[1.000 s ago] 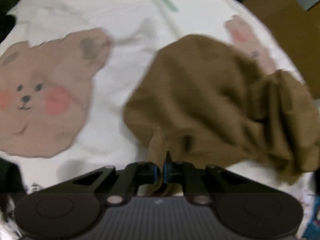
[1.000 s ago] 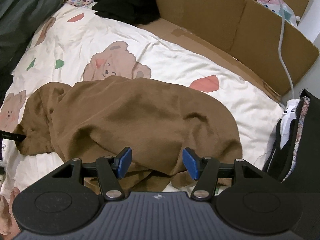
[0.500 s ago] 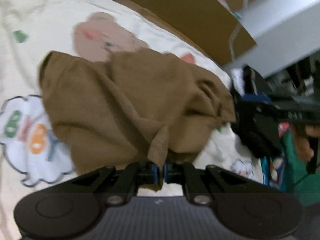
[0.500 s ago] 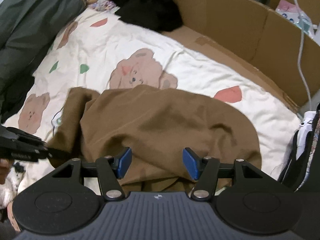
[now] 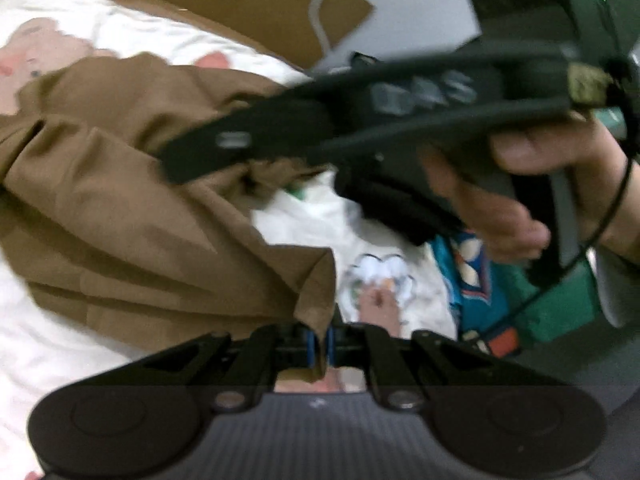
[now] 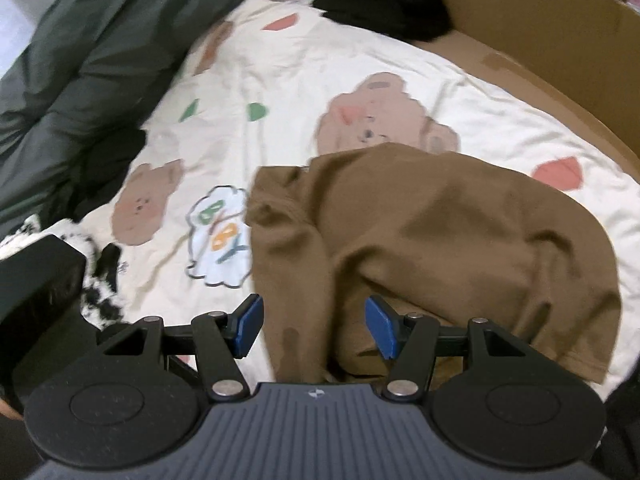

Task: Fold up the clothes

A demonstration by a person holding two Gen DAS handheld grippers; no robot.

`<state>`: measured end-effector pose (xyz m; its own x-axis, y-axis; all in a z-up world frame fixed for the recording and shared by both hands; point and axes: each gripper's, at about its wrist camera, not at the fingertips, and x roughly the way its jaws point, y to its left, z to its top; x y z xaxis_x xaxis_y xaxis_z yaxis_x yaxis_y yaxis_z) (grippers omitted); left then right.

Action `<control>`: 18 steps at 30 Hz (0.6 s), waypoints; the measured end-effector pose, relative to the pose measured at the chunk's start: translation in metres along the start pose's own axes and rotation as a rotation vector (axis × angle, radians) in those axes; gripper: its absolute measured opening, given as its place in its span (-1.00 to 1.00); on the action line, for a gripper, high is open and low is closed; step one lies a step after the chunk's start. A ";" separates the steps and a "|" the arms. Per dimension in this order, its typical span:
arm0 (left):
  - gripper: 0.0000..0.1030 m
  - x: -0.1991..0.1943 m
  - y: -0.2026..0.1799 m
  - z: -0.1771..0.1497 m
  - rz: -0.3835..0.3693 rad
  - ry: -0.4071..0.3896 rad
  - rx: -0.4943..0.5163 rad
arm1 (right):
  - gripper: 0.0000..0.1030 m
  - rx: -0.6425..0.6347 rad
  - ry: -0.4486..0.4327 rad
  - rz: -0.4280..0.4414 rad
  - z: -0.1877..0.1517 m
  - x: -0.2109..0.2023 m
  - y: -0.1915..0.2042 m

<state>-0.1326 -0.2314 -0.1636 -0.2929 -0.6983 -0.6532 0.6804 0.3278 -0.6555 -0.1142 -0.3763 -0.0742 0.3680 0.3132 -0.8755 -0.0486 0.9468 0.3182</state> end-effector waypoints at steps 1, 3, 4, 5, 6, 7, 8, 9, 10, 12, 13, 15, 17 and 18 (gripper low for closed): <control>-0.88 0.001 -0.005 -0.003 -0.008 0.008 0.017 | 0.19 -0.009 0.001 -0.006 0.000 0.000 0.002; -0.87 0.003 -0.012 -0.007 -0.023 0.022 0.038 | 0.19 -0.016 0.006 -0.014 0.000 0.001 0.001; -0.87 0.004 -0.015 -0.008 -0.028 0.028 0.045 | 0.19 -0.020 0.009 -0.019 -0.001 0.001 0.000; -0.87 0.006 -0.018 -0.010 -0.033 0.036 0.056 | 0.19 -0.026 0.012 -0.028 -0.003 0.002 0.000; -0.87 0.008 -0.021 -0.012 -0.039 0.043 0.064 | 0.20 -0.034 0.014 -0.038 -0.004 0.003 0.000; -0.87 0.009 -0.022 -0.014 -0.043 0.048 0.067 | 0.19 -0.038 0.015 -0.043 -0.005 0.003 -0.001; -0.87 0.010 -0.024 -0.016 -0.049 0.056 0.069 | 0.19 -0.044 0.021 -0.053 -0.006 0.004 -0.005; -0.87 0.012 -0.025 -0.017 -0.054 0.062 0.072 | 0.19 -0.044 0.024 -0.056 -0.007 0.004 -0.006; -0.87 0.014 -0.027 -0.018 -0.058 0.067 0.076 | 0.20 -0.043 0.028 -0.059 -0.009 0.005 -0.007; -0.87 0.017 -0.032 -0.022 -0.075 0.079 0.083 | 0.19 -0.042 0.034 -0.063 -0.011 0.007 -0.009; -0.87 0.017 -0.033 -0.022 -0.081 0.081 0.086 | 0.19 -0.042 0.036 -0.063 -0.011 0.008 -0.010; -0.87 0.017 -0.038 -0.023 -0.094 0.082 0.104 | 0.19 -0.049 0.039 -0.059 -0.011 0.012 -0.013; -0.87 0.012 -0.041 -0.023 -0.102 0.081 0.115 | 0.19 -0.063 0.037 -0.052 -0.011 0.013 -0.011; -0.87 0.012 -0.043 -0.023 -0.106 0.081 0.122 | 0.19 -0.073 0.036 -0.049 -0.012 0.013 -0.009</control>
<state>-0.1804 -0.2395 -0.1523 -0.4174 -0.6697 -0.6142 0.7175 0.1720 -0.6750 -0.1197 -0.3802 -0.0928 0.3382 0.2677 -0.9022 -0.0997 0.9635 0.2485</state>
